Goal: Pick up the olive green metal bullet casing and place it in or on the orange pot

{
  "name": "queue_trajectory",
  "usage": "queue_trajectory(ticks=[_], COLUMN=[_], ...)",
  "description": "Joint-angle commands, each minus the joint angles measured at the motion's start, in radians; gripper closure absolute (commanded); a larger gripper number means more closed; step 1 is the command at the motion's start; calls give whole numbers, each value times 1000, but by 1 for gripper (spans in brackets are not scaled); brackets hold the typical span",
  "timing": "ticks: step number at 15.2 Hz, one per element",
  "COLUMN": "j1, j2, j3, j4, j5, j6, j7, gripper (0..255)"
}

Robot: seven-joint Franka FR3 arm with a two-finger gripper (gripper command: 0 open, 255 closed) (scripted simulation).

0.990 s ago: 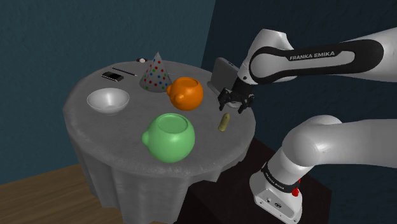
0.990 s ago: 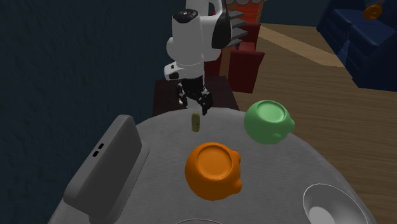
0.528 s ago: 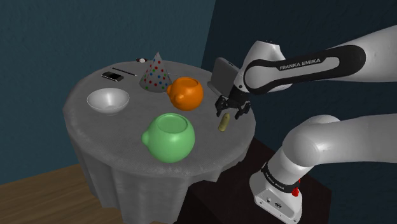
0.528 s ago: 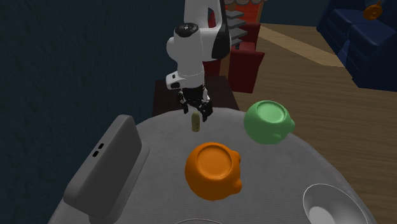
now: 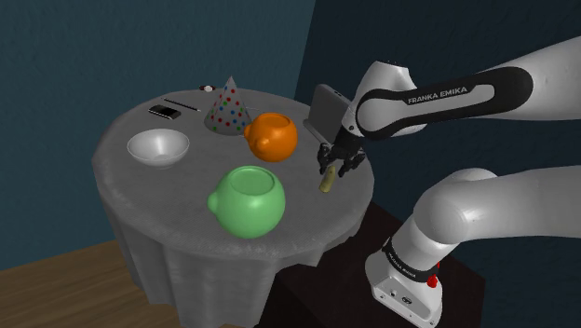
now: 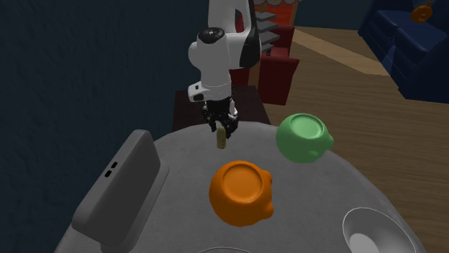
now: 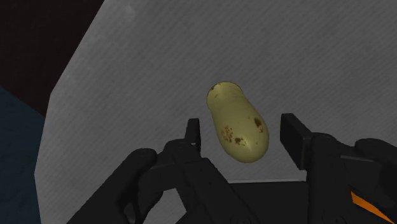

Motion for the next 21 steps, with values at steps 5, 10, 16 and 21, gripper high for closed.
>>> queue_trajectory(ticks=[5, 10, 16, 21], j1=[0, -1, -9, -14], j2=[0, -13, -75, -112], j3=[0, -1, -7, -13], j4=[0, 8, 62, 113], j5=[0, -3, -18, -28], j6=[0, -21, -136, -224], j7=[0, 2, 10, 16], gripper=[255, 255, 255, 255])
